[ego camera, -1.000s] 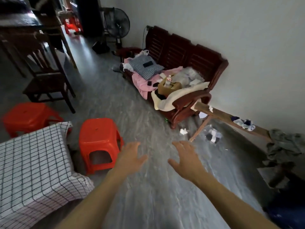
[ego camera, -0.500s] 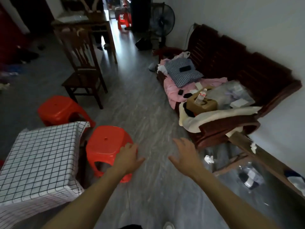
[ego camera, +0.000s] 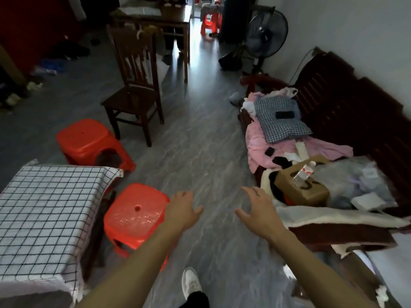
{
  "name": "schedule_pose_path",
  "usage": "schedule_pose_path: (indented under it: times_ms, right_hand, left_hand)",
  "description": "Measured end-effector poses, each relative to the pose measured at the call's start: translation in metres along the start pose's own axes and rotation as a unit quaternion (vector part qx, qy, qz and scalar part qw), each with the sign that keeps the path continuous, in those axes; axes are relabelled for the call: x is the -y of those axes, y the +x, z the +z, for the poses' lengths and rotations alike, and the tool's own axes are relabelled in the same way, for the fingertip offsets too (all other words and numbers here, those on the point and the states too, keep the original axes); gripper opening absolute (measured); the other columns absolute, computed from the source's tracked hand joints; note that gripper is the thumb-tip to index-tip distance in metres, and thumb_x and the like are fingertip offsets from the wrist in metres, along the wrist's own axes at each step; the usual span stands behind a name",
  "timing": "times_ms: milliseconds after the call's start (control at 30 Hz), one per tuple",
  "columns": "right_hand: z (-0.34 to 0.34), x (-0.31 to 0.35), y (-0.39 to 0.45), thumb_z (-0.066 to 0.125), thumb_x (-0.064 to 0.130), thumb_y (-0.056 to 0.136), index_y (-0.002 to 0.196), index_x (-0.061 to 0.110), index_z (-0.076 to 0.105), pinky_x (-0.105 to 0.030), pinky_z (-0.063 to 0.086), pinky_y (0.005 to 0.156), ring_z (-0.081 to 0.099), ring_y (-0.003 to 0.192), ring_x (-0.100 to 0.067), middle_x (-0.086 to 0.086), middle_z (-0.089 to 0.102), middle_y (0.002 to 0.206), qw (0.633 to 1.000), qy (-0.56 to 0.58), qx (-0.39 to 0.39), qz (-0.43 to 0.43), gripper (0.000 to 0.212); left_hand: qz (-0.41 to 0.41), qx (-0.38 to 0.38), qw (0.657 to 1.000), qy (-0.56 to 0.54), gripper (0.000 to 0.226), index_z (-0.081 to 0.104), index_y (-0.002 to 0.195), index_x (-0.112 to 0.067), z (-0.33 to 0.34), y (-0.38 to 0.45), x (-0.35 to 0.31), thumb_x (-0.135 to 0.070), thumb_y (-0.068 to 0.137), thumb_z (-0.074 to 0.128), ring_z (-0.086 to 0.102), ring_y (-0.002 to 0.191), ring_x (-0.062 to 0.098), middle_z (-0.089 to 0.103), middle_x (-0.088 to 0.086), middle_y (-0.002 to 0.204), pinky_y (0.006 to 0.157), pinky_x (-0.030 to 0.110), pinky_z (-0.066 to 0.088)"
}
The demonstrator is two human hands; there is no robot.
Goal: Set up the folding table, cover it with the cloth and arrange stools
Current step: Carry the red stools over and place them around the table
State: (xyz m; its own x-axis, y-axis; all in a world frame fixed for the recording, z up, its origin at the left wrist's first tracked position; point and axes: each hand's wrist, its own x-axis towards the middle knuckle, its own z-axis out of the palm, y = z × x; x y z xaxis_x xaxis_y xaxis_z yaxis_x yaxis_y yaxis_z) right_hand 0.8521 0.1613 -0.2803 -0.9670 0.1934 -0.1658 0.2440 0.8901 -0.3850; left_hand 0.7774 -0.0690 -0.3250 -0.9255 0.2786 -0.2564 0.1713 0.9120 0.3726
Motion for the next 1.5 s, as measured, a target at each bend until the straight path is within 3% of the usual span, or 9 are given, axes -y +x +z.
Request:
schedule_pose_path:
  times_ms: [233,400,533,633,767,933,1100,1300,1500]
  right_hand:
    - [-0.054,0.01,0.15,0.063,0.048,0.087,0.149,0.02,0.035,-0.047,0.035,0.11,0.033,0.137,-0.031,-0.014,0.036,0.15,0.995,-0.076,0.008,-0.06,0.074]
    - [-0.038,0.046,0.235,0.064,0.046,0.086,0.147,0.017,0.038,-0.042,0.033,0.112,0.034,0.136,-0.032,-0.014,0.037,0.149,0.987,-0.077,0.061,-0.13,0.073]
    - [-0.016,0.065,0.314,0.038,0.069,0.074,0.147,0.019,0.04,-0.041,0.034,0.112,0.038,0.135,-0.032,-0.014,0.042,0.146,0.972,-0.058,0.106,-0.203,0.088]
    - [-0.006,0.075,0.377,0.046,0.063,0.084,0.15,0.021,0.035,-0.043,0.027,0.116,0.028,0.142,-0.029,-0.012,0.035,0.153,0.959,-0.03,0.143,-0.245,0.078]
    - [-0.021,0.095,0.456,0.037,0.066,0.085,0.15,0.017,0.036,-0.041,0.02,0.119,0.026,0.144,-0.027,-0.013,0.037,0.153,0.937,0.006,0.166,-0.308,0.081]
    - [-0.03,0.137,0.538,0.056,0.049,0.094,0.149,0.017,0.037,-0.043,0.024,0.118,0.028,0.143,-0.028,-0.013,0.037,0.153,0.904,-0.002,0.187,-0.384,0.066]
    - [-0.015,0.195,0.591,0.057,0.048,0.092,0.148,0.016,0.039,-0.044,0.027,0.116,0.032,0.141,-0.028,-0.013,0.042,0.149,0.867,-0.029,0.207,-0.452,0.066]
    - [0.029,0.279,0.638,0.057,0.048,0.093,0.15,0.019,0.035,-0.041,0.03,0.115,0.03,0.14,-0.028,-0.012,0.035,0.151,0.82,-0.092,0.229,-0.516,0.067]
    - [0.077,0.387,0.642,0.051,0.055,0.093,0.152,0.028,0.027,-0.044,0.033,0.11,0.023,0.143,-0.026,-0.006,0.025,0.157,0.705,-0.186,0.266,-0.63,0.07]
  left_hand:
    - [-0.042,-0.028,0.999,-0.021,0.063,0.041,0.142,-0.018,-0.056,0.112,0.005,-0.052,0.091,0.054,0.041,0.13,0.032,0.043,0.011,0.144,0.106,0.039,0.035]
    - [-0.123,-0.045,0.991,-0.023,0.062,0.043,0.139,-0.026,-0.082,0.167,0.039,-0.057,0.088,0.054,0.043,0.128,0.031,0.045,0.006,0.143,0.104,0.043,0.04]
    - [-0.2,-0.044,0.977,-0.054,0.062,0.046,0.138,-0.028,-0.096,0.204,0.069,-0.057,0.085,0.057,0.044,0.13,0.031,0.049,0.006,0.141,0.106,0.044,0.04]
    - [-0.27,-0.049,0.96,-0.054,0.065,0.049,0.135,-0.024,-0.108,0.233,0.085,-0.061,0.081,0.054,0.048,0.124,0.032,0.051,0.009,0.135,0.102,0.045,0.043]
    - [-0.365,-0.079,0.924,-0.079,0.072,0.053,0.116,-0.024,-0.11,0.268,0.091,-0.074,0.066,0.037,0.054,0.105,0.03,0.058,0.006,0.115,0.086,0.049,0.05]
    - [-0.429,-0.115,0.89,-0.102,0.06,0.051,0.101,-0.026,-0.126,0.302,0.073,-0.069,0.065,0.034,0.055,0.096,0.029,0.059,0.005,0.107,0.079,0.047,0.05]
    - [-0.485,-0.149,0.848,-0.152,0.065,0.048,0.134,-0.028,-0.145,0.323,0.08,-0.061,0.078,0.05,0.049,0.121,0.03,0.052,0.004,0.134,0.096,0.05,0.046]
    - [-0.548,-0.191,0.789,-0.201,0.053,0.05,0.131,-0.027,-0.146,0.351,0.138,-0.053,0.085,0.057,0.048,0.122,0.029,0.051,0.004,0.132,0.096,0.046,0.045]
    - [-0.615,-0.252,0.69,-0.285,0.064,0.05,0.133,-0.02,-0.148,0.33,0.179,-0.057,0.081,0.052,0.048,0.122,0.033,0.052,0.01,0.132,0.101,0.048,0.042]
